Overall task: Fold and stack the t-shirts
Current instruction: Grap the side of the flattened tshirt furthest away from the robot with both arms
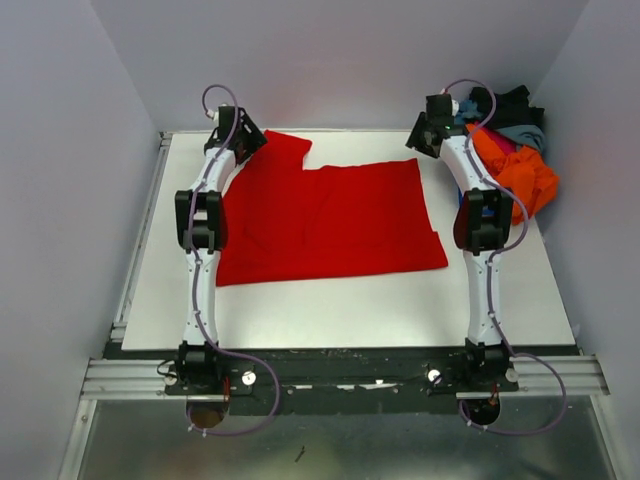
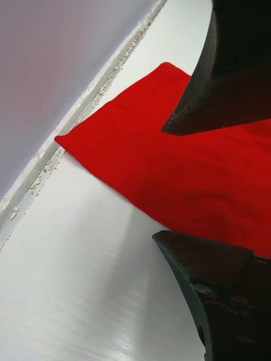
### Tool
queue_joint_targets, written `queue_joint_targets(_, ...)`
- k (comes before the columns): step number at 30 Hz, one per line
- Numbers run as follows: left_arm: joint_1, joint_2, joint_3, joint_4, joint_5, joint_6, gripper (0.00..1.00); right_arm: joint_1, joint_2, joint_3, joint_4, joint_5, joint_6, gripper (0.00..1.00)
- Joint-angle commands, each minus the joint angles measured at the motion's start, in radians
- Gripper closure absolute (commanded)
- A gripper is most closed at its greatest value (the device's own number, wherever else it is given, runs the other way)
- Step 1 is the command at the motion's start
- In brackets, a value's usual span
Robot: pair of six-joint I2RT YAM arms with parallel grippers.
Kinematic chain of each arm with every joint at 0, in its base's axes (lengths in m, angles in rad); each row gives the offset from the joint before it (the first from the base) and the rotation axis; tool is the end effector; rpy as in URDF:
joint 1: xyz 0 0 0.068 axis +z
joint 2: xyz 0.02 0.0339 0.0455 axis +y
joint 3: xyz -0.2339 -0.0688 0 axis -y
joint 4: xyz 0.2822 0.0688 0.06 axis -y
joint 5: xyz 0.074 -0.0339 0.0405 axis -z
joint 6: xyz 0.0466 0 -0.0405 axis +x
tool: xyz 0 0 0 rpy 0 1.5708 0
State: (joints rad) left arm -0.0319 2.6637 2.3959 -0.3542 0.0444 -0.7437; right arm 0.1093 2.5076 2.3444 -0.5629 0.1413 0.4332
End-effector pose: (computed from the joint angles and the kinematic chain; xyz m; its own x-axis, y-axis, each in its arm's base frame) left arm 0.6133 -0.0216 0.1340 -0.4746 -0.6615 -0.5806 -0.3443 0.7466 -0.5693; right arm 0.5837 0.0575 0.1856 -0.6004 0.3522 -0.7179 0.2740 0.9340 0.2290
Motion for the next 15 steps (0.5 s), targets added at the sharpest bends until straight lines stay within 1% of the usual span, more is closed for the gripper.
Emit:
queue_joint_targets(1,0.023,0.042,0.023,-0.012,0.097,-0.072,0.21,-0.017,0.017,0.020,-0.037,0.037,0.042,0.44)
queue_joint_targets(2,0.023,0.051,0.020,-0.008,0.106,-0.080,0.21,-0.020,0.008,-0.011,-0.011,0.031,0.055,0.45)
queue_joint_targets(3,0.023,0.051,0.017,-0.005,0.110,-0.082,0.21,-0.025,0.008,-0.026,0.009,-0.004,0.064,0.42)
queue_joint_targets(5,0.023,0.058,0.013,0.000,0.114,-0.086,0.23,-0.046,0.034,-0.014,0.018,-0.084,0.105,0.42)
queue_joint_targets(7,0.023,0.064,0.014,0.003,0.127,-0.094,0.23,-0.069,0.074,0.035,-0.003,-0.170,0.137,0.39)
queue_joint_targets(9,0.023,0.065,0.011,0.008,0.135,-0.103,0.23,-0.076,0.095,0.072,-0.043,-0.158,0.160,0.37)
queue_joint_targets(12,0.023,0.059,-0.001,0.009,0.143,-0.106,0.24,-0.076,0.079,0.044,-0.037,-0.147,0.171,0.36)
queue_joint_targets(15,0.023,0.056,-0.007,0.004,0.146,-0.105,0.24,-0.076,0.085,0.055,-0.058,-0.167,0.185,0.41)
